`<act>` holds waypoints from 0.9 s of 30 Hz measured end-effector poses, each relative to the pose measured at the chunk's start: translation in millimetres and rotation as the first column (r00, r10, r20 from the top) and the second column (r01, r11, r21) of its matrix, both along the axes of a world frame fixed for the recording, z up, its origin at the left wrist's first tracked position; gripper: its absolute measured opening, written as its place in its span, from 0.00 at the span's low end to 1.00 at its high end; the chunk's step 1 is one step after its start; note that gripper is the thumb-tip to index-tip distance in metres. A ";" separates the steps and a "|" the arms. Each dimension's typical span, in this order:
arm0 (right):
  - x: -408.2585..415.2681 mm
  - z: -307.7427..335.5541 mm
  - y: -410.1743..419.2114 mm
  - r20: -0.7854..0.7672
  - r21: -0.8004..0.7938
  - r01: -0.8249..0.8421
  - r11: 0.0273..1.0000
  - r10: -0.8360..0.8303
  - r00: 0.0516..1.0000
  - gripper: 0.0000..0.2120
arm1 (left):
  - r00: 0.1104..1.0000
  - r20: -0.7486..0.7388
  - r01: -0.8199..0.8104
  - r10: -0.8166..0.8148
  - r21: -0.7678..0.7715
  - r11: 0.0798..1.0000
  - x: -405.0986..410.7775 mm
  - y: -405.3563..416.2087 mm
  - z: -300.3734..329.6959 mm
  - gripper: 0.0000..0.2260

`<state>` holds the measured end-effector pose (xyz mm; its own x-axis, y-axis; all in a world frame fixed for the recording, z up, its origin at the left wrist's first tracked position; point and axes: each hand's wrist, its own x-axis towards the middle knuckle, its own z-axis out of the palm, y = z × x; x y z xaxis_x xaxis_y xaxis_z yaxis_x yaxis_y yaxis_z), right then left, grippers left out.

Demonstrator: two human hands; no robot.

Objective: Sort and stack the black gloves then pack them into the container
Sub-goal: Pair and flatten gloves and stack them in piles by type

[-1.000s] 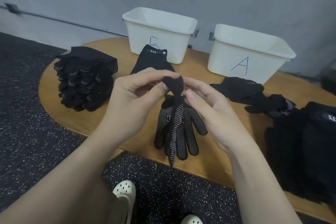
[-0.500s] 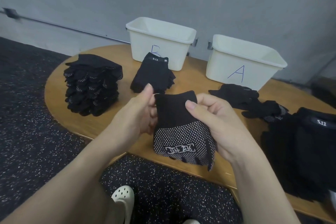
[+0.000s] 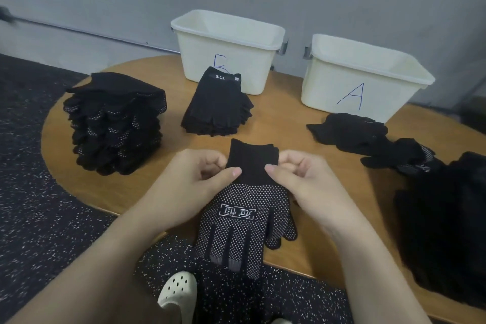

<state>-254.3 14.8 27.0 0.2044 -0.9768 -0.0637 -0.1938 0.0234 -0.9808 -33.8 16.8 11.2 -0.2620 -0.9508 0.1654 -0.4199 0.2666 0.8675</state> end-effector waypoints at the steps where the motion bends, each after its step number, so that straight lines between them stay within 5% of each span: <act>1: -0.2 -2.6 -4.3 -0.022 -0.013 0.007 1.000 -0.008 1.000 0.17 | 0.999 0.024 -0.032 0.033 -0.025 0.999 -0.6 -4.1 -3.0 0.18; 10: -4.5 -11.2 -44.1 -0.161 -0.281 0.168 0.945 -0.219 0.962 0.09 | 0.962 0.168 -0.184 0.213 -0.175 0.967 -11.8 -36.6 -12.9 0.11; 27: 1.9 -38.7 -79.6 -0.515 -0.316 0.108 0.943 -0.266 0.815 0.09 | 0.861 0.403 -0.274 0.308 -0.142 0.951 -5.4 -64.7 -29.7 0.05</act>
